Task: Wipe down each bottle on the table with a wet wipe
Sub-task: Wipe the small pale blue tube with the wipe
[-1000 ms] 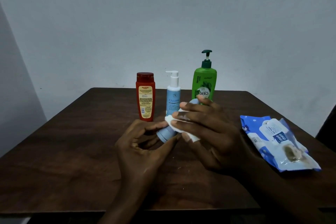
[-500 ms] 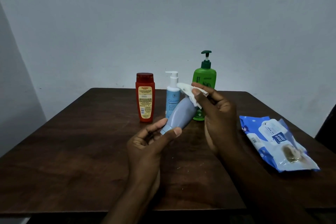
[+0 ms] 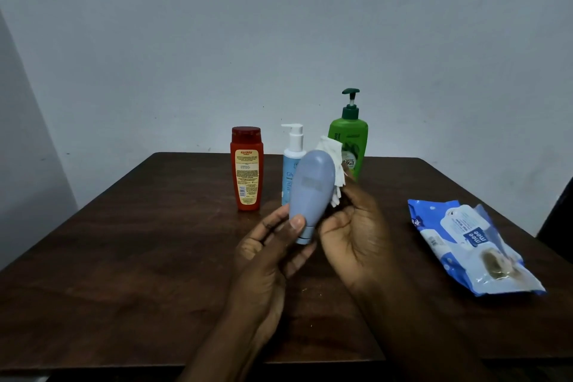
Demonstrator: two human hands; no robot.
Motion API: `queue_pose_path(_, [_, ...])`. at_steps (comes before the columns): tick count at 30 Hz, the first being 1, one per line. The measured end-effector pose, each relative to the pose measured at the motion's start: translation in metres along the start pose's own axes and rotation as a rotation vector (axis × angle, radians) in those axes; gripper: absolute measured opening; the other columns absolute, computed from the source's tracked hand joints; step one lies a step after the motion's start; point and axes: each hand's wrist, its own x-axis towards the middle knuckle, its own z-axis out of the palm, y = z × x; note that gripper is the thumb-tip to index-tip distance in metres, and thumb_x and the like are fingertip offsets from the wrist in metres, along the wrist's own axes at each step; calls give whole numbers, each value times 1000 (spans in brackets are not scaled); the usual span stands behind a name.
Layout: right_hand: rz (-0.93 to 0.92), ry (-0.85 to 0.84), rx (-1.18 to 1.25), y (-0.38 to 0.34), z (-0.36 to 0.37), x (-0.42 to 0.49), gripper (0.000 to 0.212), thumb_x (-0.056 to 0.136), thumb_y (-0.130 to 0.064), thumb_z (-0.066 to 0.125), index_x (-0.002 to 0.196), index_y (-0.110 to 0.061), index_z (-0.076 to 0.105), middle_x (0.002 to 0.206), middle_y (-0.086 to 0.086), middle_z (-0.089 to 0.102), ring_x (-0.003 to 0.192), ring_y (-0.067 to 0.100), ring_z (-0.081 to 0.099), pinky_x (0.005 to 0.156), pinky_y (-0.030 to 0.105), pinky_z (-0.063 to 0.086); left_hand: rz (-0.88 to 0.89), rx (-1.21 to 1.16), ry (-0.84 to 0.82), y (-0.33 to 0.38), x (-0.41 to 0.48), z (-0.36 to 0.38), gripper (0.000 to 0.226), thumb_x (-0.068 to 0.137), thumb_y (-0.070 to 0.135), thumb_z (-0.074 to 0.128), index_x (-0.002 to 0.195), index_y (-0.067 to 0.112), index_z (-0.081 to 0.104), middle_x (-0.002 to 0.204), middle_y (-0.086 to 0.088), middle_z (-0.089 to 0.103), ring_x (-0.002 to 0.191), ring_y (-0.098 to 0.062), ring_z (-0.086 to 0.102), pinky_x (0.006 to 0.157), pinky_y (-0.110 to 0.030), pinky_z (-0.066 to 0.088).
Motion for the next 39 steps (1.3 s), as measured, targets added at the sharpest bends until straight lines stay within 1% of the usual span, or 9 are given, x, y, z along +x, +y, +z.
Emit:
queue_pose_path(4, [-232,4,-376,0,-13,-7,24,89,-7,58,105,-20,71,112,1,75,103,12,70,79,25,57,13,74,-67,8,1,-2,48,71,17,71,119,16,67,110,-7,76,93,-25,76,73,-32,63])
queue_pose_path(7, [-455,-14,-880,-5,-25,-16,35,91,1,62,97,-32,70,98,-18,75,95,-1,70,74,15,54,26,152,-113,13,2,-4,50,71,21,71,120,19,67,113,-4,76,98,-22,75,75,-30,62])
queue_pose_path(10, [-605,-72,-1122,-8,-33,-26,47,85,5,69,100,-39,66,98,-21,71,96,-5,68,77,8,51,31,225,-130,18,3,-6,52,69,26,73,120,21,68,115,-2,75,103,-20,73,75,-29,62])
queue_pose_path(16, [-415,-109,-847,-12,-26,-28,47,84,10,69,121,-20,67,96,-7,75,89,4,71,74,15,55,42,301,-151,20,1,-4,43,72,19,72,114,15,67,103,-3,78,92,-19,76,75,-32,63])
queue_pose_path(20, [-324,-207,-777,-28,-16,-7,44,81,1,71,117,-25,71,102,-6,75,98,10,68,81,22,55,-13,331,-216,27,2,-7,42,77,17,71,118,13,65,108,-7,77,98,-21,74,73,-29,62])
queue_pose_path(23, [-526,-272,-1071,-39,-7,3,36,88,3,68,112,-23,73,112,-2,71,107,10,66,86,17,52,-28,361,-253,28,3,-7,45,77,17,71,121,18,65,108,-5,77,98,-20,74,73,-29,62])
queue_pose_path(27, [-859,-389,-1518,-35,-11,-2,26,88,-15,68,113,-19,75,114,-3,63,112,6,59,91,12,47,-61,340,-253,30,5,-6,48,78,18,70,126,20,64,115,-6,75,105,-22,73,77,-32,62])
queue_pose_path(34, [-880,-446,-1542,-26,-37,-21,23,88,-17,71,109,-13,77,110,0,67,107,8,63,93,16,49,-107,246,-162,33,8,-6,38,76,26,65,111,14,70,104,-10,77,77,-17,76,66,-30,63])
queue_pose_path(39, [-1003,-508,-1616,-23,-50,-32,23,81,-7,78,103,-11,79,107,2,69,104,9,65,92,20,50,-64,280,-130,34,10,-5,43,79,27,66,118,12,67,103,-8,78,82,-17,76,64,-28,62])
